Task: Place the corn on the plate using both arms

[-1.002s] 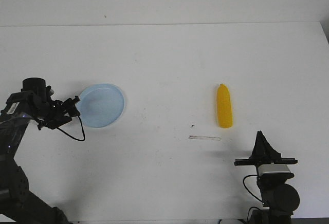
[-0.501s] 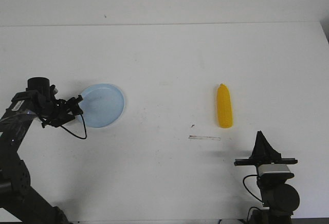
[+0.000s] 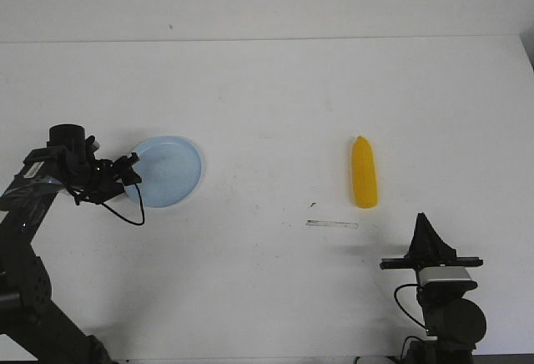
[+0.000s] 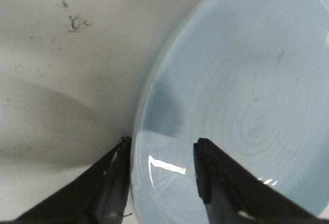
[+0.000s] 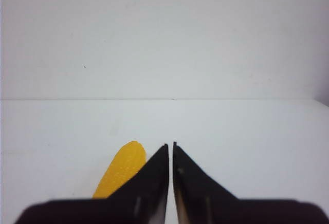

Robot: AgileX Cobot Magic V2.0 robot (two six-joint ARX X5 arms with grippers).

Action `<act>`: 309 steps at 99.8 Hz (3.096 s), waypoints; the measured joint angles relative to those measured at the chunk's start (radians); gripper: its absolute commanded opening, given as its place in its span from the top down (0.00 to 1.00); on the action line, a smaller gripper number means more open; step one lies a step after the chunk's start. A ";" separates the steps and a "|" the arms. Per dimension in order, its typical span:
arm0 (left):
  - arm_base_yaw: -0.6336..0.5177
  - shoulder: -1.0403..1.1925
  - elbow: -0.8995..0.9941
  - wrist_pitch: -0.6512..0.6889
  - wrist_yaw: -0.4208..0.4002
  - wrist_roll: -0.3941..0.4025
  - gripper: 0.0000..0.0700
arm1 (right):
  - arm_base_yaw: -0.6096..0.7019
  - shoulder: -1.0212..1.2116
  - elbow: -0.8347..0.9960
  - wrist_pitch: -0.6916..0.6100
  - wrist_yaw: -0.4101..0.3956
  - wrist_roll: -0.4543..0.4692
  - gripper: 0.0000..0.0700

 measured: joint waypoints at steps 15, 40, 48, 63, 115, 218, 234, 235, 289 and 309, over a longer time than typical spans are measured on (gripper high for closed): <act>0.000 0.009 0.000 -0.001 -0.002 0.000 1.00 | 0.000 0.000 0.000 0.000 0.000 0.000 0.98; -0.002 0.011 0.000 0.000 0.006 0.000 1.00 | 0.000 0.000 0.000 0.000 0.000 0.000 0.98; -0.005 0.011 0.000 -0.002 0.039 0.000 1.00 | 0.000 0.000 0.000 0.000 0.000 0.000 0.98; -0.031 0.002 0.000 -0.004 0.059 0.000 1.00 | 0.000 0.000 0.000 0.000 0.000 0.000 0.98; -0.389 -0.080 0.000 0.066 0.026 -0.072 1.00 | 0.000 0.000 0.000 0.000 0.000 0.000 0.98; -0.603 -0.016 0.000 0.108 -0.085 -0.217 0.70 | 0.000 0.000 0.000 0.000 0.000 0.000 0.98; -0.601 -0.043 0.000 0.102 -0.111 -0.189 0.71 | 0.000 0.000 0.000 0.000 0.000 0.000 0.98; -0.600 -0.048 0.000 0.102 -0.114 -0.186 0.71 | 0.000 0.000 0.000 0.000 0.000 0.000 0.98; -0.525 -0.441 -0.330 0.610 -0.320 -0.126 0.87 | 0.000 0.000 0.000 0.000 0.000 0.000 0.98; -0.420 -0.637 -0.582 0.764 -0.322 -0.111 1.00 | 0.000 0.000 0.000 0.000 0.000 0.000 0.98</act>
